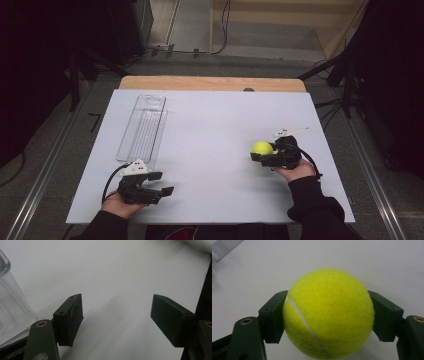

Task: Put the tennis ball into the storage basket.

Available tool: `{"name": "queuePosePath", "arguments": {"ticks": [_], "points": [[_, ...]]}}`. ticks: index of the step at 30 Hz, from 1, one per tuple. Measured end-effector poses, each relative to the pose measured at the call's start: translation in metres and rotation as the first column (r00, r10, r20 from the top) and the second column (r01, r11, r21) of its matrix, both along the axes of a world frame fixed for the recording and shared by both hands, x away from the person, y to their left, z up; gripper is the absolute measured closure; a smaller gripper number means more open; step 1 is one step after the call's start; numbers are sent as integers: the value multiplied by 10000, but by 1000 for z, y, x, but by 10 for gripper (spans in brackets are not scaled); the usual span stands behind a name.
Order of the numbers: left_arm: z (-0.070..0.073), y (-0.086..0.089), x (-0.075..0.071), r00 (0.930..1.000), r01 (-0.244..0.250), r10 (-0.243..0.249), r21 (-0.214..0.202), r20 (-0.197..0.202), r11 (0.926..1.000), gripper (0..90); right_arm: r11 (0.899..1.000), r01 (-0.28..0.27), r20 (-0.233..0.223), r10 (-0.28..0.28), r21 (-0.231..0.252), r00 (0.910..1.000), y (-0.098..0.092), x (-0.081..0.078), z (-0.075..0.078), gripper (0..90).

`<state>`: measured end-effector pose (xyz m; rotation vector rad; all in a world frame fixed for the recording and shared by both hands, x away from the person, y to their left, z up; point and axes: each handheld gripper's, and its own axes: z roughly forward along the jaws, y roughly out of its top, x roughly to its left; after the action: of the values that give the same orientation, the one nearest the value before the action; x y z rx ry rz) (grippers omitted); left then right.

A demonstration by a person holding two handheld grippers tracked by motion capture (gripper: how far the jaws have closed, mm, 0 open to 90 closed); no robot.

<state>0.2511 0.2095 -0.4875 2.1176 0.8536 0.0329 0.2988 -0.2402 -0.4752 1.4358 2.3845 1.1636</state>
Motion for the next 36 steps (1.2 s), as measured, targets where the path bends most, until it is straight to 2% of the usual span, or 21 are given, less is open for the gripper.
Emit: {"name": "queuePosePath", "arguments": {"ticks": [5,36], "points": [[0,0,0,10000,-5,5,8,-13,10000,264,9996,-289,10,289,-35,9996,6,-1,0,232],[0,0,1,10000,-25,25,13,19,10000,264,9926,-1202,-83,1203,147,9927,34,0,8,232]]}}
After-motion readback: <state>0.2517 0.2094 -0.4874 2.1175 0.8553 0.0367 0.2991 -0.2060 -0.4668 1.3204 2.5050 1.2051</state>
